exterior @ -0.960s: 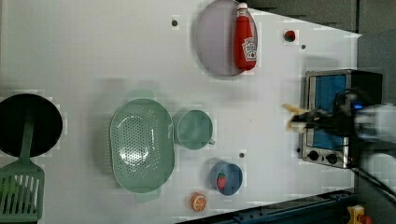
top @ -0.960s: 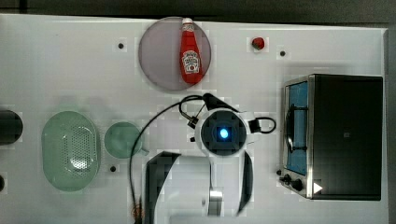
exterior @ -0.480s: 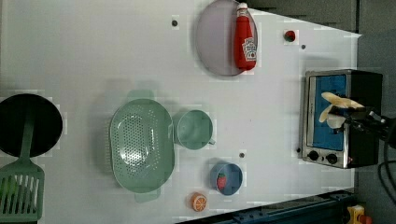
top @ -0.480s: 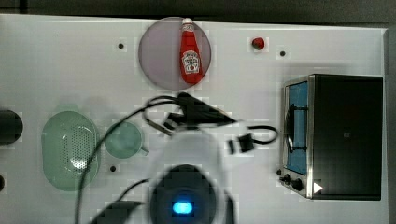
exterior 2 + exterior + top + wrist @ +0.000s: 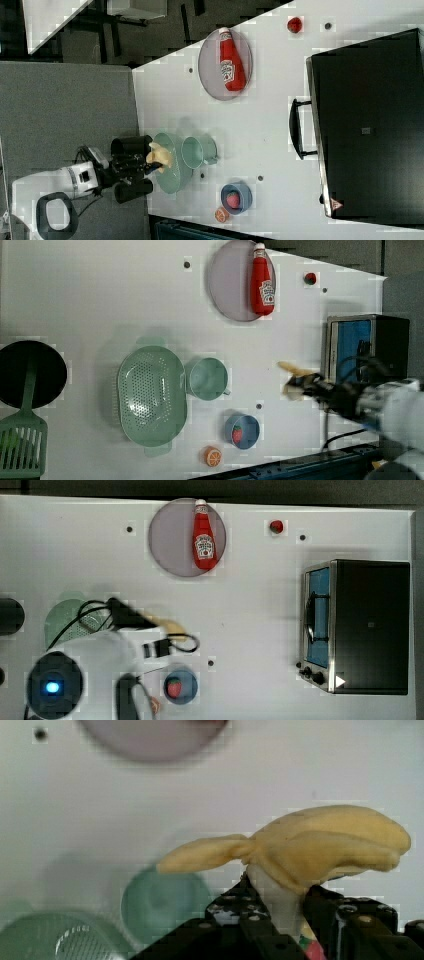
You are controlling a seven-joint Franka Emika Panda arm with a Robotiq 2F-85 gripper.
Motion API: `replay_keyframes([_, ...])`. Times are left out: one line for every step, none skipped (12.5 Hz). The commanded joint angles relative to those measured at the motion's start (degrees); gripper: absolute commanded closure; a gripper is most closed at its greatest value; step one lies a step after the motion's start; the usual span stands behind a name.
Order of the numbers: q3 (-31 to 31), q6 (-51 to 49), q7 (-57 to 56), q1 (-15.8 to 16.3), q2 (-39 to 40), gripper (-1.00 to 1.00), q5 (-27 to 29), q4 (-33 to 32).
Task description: Pick Banana and place it in mug.
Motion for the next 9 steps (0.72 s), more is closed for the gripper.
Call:
replay_keyframes([3.1,2.0,15.9,1.6,6.9,0.43,1.8,1.3])
replay_keyframes([3.9,4.8,16.3,1.6,9.3,0.43,2.5,1.3])
replay_keyframes([4.4,8.0,16.3,1.6,11.9,0.43,2.5,1.2])
replay_keyframes([4.7,10.7,16.3,1.6,14.5,0.43,2.5,1.1])
replay_keyframes([4.9,13.4,16.4,1.6,17.0,0.43,2.5,0.8])
replay_keyframes([4.9,16.1,16.4,1.6,19.4,0.43,2.5,0.6])
replay_keyframes([4.7,17.8,16.4,1.6,21.4,0.43,2.4,0.4])
replay_keyframes([4.3,18.8,16.4,1.5,22.9,0.43,2.2,0.4])
replay_keyframes([4.0,18.9,16.4,1.5,23.8,0.36,2.1,0.3])
